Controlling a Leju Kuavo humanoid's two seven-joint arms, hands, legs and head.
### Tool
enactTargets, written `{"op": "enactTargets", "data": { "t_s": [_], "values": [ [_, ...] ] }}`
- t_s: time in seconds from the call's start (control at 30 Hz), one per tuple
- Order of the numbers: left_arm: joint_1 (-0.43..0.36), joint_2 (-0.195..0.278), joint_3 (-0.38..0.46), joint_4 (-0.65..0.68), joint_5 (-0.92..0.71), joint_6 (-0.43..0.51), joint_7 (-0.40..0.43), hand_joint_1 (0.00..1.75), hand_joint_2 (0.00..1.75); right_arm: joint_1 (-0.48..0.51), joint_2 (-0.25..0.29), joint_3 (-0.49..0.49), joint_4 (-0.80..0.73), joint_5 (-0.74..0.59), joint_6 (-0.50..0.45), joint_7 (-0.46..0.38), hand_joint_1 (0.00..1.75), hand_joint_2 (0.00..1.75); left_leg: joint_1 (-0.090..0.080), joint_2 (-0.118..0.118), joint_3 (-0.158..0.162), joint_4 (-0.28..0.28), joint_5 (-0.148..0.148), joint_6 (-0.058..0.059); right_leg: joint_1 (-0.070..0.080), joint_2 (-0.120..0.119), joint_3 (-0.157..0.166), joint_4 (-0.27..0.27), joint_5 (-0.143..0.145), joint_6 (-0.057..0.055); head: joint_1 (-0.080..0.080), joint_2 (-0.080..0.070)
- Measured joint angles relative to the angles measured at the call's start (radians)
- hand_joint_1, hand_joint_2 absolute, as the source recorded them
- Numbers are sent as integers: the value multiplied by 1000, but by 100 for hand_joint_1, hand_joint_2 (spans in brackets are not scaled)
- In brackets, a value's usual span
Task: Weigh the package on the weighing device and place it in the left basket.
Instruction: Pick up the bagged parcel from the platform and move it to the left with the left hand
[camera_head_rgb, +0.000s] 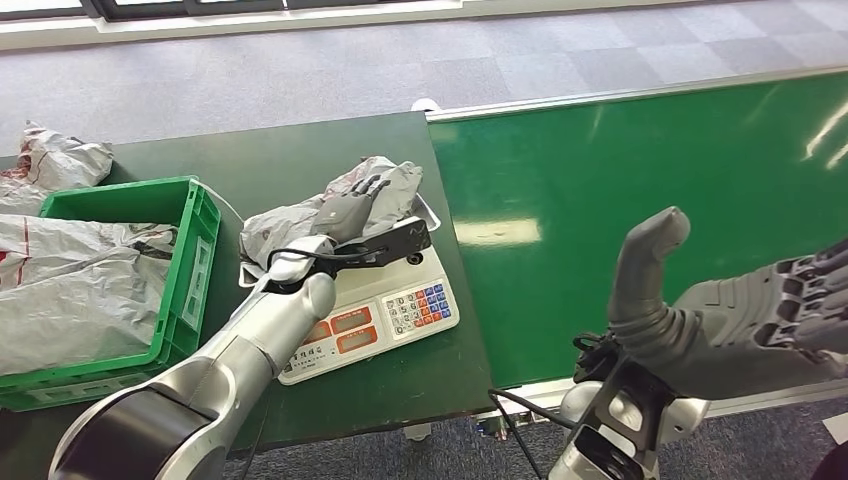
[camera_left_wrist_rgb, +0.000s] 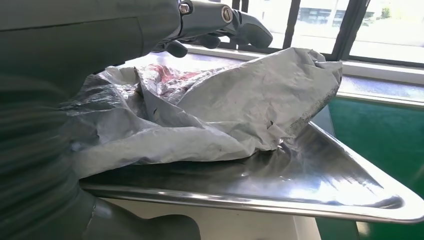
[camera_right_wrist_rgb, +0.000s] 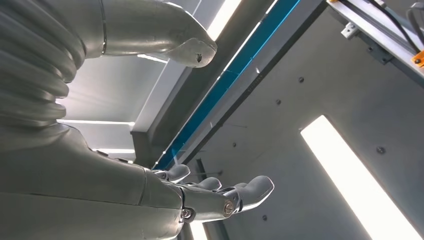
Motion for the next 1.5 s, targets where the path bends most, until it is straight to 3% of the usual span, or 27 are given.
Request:
{"op": "enactTargets", "data": {
  "t_s": [0.43,0.73,0.83,1.03,1.13,1.3,1.5],
  "values": [
    [0,0,31,-1,-14,3,-13,0,175,0,0,-11,9,-37,0,1,0,175,0,0,0,0,0,0,0,0,0,0,0,0,0,0],
    [9,-8,105,-63,115,-74,-257,0,175,2,0,-26,15,-31,0,1,0,175,0,0,0,0,0,0,0,0,-1,0,0,0,0,0],
    [54,-14,134,-209,221,-182,-394,0,175,7,0,-44,15,-30,0,1,0,175,0,0,-1,0,0,0,0,0,-1,0,0,0,0,0],
    [251,1,178,-777,738,-689,-595,0,175,33,-3,-99,5,-59,-1,1,0,175,0,1,-1,0,-3,0,0,2,-2,0,-2,1,0,0],
    [307,9,215,-960,961,-842,-640,0,175,50,-6,-120,-5,-67,-1,1,0,175,0,1,-1,0,-4,0,0,1,-2,0,-3,1,0,0],
    [343,11,277,-1090,1159,-937,-648,0,175,73,-9,-140,-16,-75,-2,1,0,175,0,1,-1,0,-4,1,0,1,-1,0,-3,1,0,0],
    [353,11,317,-1132,1200,-944,-642,0,175,84,-11,-148,-17,-77,-2,1,0,175,0,1,0,0,-3,1,0,1,0,0,-3,1,0,0]
  ]
}}
